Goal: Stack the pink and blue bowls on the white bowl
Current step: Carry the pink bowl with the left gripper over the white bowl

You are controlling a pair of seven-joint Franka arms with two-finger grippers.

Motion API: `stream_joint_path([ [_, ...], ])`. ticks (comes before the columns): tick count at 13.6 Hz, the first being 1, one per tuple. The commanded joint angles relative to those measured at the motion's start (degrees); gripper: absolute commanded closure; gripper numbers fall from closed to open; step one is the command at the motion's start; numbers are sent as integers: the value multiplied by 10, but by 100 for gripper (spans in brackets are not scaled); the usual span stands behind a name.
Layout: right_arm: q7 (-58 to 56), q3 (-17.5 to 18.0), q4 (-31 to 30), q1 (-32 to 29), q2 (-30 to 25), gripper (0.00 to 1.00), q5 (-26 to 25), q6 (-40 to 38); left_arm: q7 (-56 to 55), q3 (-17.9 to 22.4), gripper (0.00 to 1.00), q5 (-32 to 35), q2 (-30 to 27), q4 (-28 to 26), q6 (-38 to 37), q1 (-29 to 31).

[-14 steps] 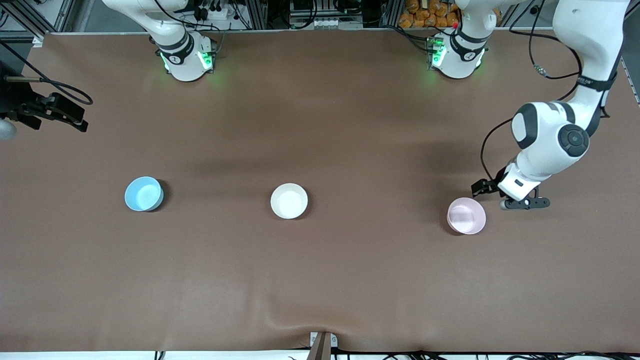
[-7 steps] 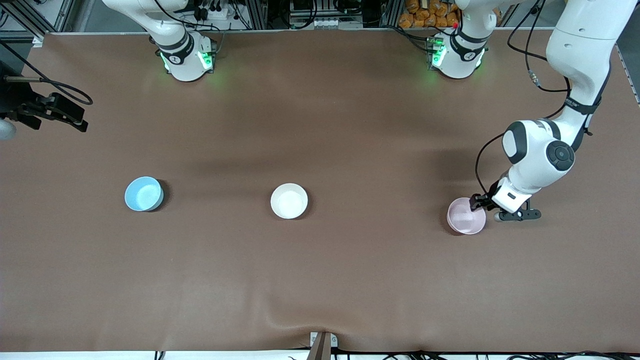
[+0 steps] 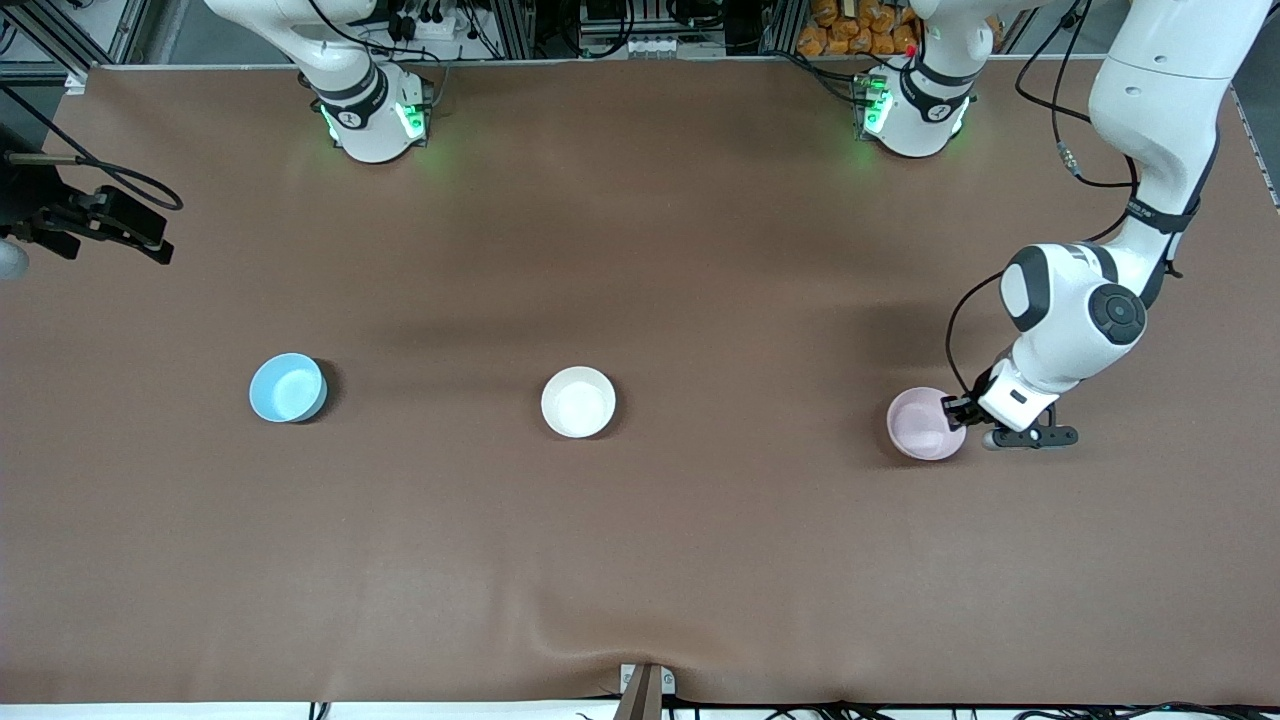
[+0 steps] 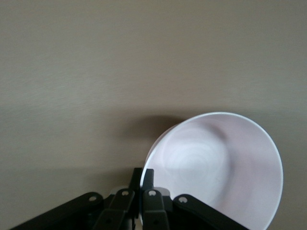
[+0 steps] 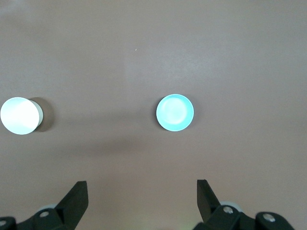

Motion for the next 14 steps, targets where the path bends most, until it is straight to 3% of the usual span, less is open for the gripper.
stream_joint_path([
  [1, -6, 5, 6, -10, 2, 0, -2, -5, -5, -49, 100, -3, -32, -3, -31, -2],
  [3, -6, 5, 6, -10, 2, 0, -2, -5, -46, -98, 100, -3, -35, 19, -58, -6],
  [5, -6, 5, 6, -10, 2, 0, -2, -5, -122, -122, 100, -3, -30, 55, -76, -48],
  [11, -6, 5, 6, -9, 2, 0, -2, -5, -408, -112, 100, 0, 55, 233, -150, -238],
  [13, -6, 5, 6, -9, 2, 0, -2, -5, -471, -79, 100, 3, 103, 297, -151, -309],
  [14, -6, 5, 6, -10, 2, 0, -2, -5, -502, -42, 100, 8, 123, 327, -151, -359],
])
